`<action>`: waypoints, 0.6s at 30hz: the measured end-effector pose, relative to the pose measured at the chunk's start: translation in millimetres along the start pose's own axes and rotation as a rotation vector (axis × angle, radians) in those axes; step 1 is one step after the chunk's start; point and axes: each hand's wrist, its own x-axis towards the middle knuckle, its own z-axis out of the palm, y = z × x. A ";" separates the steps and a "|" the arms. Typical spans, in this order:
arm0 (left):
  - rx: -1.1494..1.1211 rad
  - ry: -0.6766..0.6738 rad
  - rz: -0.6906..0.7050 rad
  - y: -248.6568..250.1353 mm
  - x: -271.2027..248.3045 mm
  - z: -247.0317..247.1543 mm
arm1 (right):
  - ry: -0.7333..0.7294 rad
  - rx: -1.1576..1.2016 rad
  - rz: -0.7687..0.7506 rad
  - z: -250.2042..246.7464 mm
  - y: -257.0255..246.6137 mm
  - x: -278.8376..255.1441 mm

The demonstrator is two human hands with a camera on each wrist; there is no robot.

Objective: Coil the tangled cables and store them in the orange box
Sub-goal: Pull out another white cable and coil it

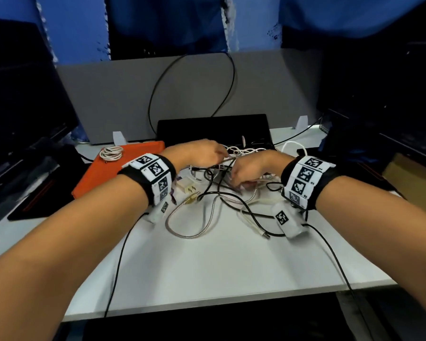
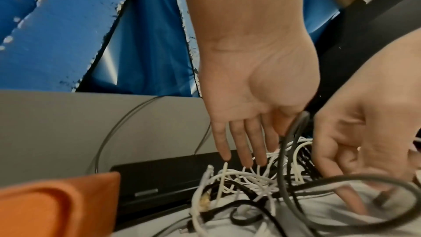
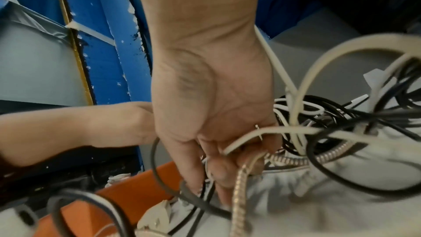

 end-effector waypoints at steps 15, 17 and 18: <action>-0.391 0.910 0.007 -28.0 8.1 -64.6 | 0.801 0.560 -0.167 -47.8 11.6 -28.9; -0.474 1.066 0.029 -33.0 4.9 -78.6 | 0.662 0.599 -0.156 -42.8 12.7 -28.5; -0.516 1.145 0.045 -34.4 2.1 -85.0 | 0.607 0.587 -0.159 -40.3 13.3 -28.1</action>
